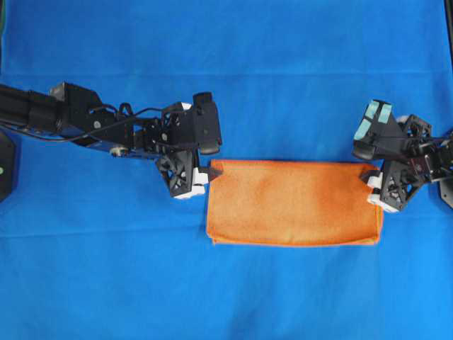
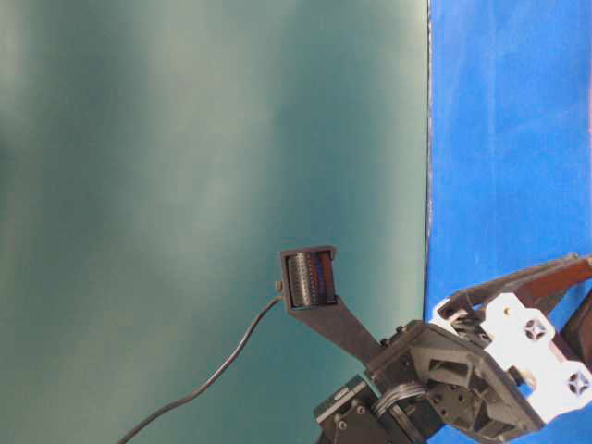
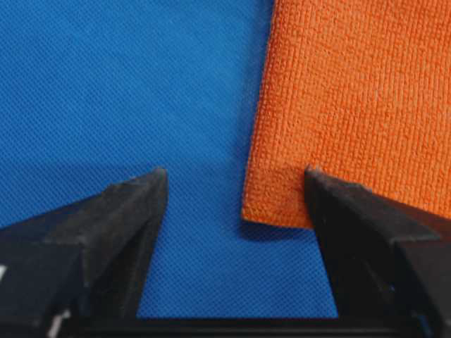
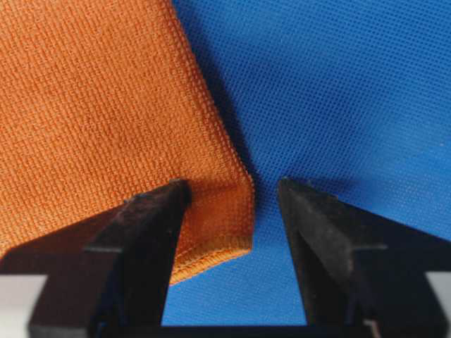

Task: Fold the orange towel.
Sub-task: 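Release the corners and regrasp the folded towel's left and right ends, then lift the folded strip and swing the right gripper upward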

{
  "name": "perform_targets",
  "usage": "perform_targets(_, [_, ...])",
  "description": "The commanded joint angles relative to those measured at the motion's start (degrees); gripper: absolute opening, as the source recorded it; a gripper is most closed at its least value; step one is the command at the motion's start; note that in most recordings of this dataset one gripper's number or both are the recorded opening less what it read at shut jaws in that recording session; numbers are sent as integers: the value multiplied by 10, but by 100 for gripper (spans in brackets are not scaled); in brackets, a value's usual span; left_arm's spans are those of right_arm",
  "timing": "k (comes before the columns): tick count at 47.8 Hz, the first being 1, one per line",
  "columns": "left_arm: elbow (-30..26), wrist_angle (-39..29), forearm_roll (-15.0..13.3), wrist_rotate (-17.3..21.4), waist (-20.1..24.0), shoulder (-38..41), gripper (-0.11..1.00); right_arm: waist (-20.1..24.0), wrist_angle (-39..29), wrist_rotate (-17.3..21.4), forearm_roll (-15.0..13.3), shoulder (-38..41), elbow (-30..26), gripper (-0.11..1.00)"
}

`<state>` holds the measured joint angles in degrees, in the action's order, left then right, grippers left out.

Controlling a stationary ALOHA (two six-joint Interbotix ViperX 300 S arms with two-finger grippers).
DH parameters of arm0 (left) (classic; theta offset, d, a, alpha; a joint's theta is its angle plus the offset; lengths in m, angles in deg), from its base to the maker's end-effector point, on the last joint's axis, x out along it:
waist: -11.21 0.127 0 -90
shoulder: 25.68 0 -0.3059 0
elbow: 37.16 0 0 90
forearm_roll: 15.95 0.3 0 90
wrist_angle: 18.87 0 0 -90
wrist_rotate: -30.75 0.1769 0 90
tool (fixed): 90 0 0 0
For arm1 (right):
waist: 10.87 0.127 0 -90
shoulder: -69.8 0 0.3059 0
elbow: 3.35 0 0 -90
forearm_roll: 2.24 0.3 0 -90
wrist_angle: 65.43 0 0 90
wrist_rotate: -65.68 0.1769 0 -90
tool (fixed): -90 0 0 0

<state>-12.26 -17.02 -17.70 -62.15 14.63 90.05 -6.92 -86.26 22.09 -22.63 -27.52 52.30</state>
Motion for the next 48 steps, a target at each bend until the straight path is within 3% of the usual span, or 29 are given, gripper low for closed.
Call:
perform_targets(1, [-11, -17, 1, -2, -3, -5, 64, 1, 6, -1, 0, -3, -2, 56])
perform_targets(5, [-15, -33, 1, -2, -4, -4, 50, 7, 21, -6, -1, -3, -2, 45])
perform_targets(11, [-27, -54, 1, 0, -9, 1, 29, 23, 58, -7, 0, -3, 0, 8])
perform_targets(13, [-32, -61, 1, 0, -11, 1, 23, 27, 67, -7, 0, -4, 1, 2])
perform_targets(21, [-46, -78, 1, 3, -17, 6, 3, 33, 77, -6, 0, -7, 4, 2])
perform_targets(34, [-55, -109, 1, 0, -18, -18, 3, 33, 69, 1, 5, -31, 8, 2])
perform_targets(48, [-62, -169, 1, 1, -31, -119, 3, 33, -51, -1, 7, -132, -21, 2])
